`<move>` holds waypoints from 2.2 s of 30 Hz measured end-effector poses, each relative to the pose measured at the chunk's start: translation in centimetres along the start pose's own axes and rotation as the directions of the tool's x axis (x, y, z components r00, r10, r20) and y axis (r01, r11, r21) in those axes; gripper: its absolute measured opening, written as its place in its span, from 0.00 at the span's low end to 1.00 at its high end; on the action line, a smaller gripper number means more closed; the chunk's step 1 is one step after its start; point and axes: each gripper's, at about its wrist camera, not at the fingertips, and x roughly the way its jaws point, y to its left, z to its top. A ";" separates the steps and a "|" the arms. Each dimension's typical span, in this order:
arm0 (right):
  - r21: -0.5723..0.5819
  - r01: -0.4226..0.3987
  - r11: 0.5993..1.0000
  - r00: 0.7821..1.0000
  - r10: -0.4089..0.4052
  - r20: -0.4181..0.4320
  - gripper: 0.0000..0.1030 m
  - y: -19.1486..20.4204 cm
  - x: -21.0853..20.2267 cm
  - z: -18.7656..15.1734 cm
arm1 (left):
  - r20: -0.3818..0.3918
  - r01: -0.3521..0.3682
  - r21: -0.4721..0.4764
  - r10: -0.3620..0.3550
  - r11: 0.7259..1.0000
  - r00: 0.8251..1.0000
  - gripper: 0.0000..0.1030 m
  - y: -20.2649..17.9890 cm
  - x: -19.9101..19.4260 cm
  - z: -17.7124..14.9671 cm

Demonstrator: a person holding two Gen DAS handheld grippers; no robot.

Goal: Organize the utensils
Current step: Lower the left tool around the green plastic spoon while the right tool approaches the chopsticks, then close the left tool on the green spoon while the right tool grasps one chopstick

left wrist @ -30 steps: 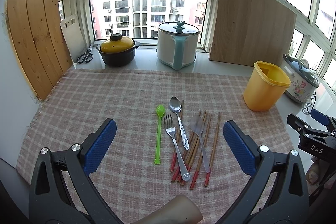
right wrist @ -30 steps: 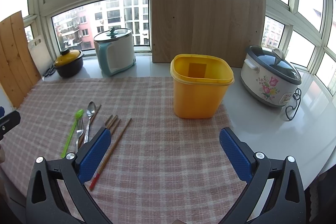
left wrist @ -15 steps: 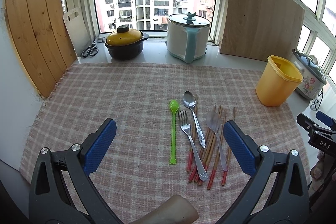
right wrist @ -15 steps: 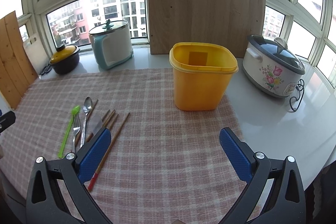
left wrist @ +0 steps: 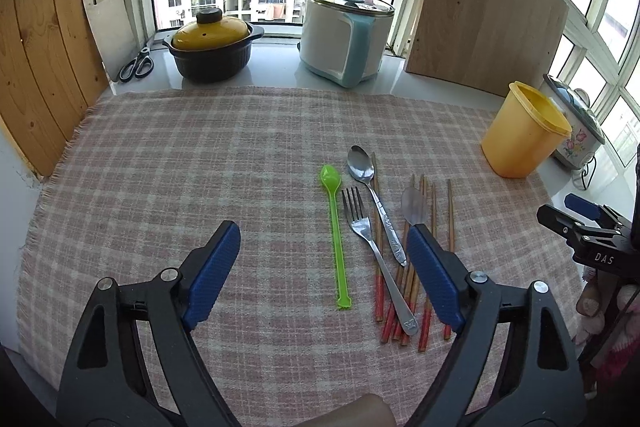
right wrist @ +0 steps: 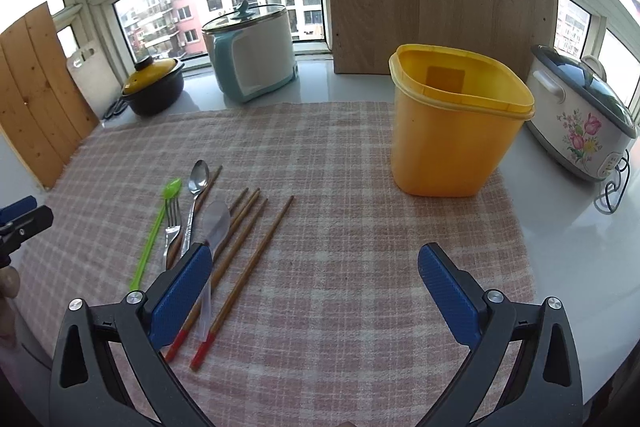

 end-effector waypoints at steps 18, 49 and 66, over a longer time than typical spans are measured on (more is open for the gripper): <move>0.089 -0.180 0.980 0.932 0.198 -0.303 0.49 0.2 8.4 0.8 | -0.231 0.125 -0.119 -0.150 0.985 0.961 0.35 1.6 10.2 1.2; 0.096 -0.072 0.993 0.906 0.105 -0.409 0.20 2.2 14.1 1.9 | -0.324 0.109 0.049 -0.088 0.993 0.942 0.16 -0.1 16.4 2.3; -0.043 -0.052 0.998 0.895 0.028 -0.446 0.10 3.1 15.1 2.9 | -0.314 0.097 0.043 -0.079 0.994 0.946 0.14 0.5 17.6 3.7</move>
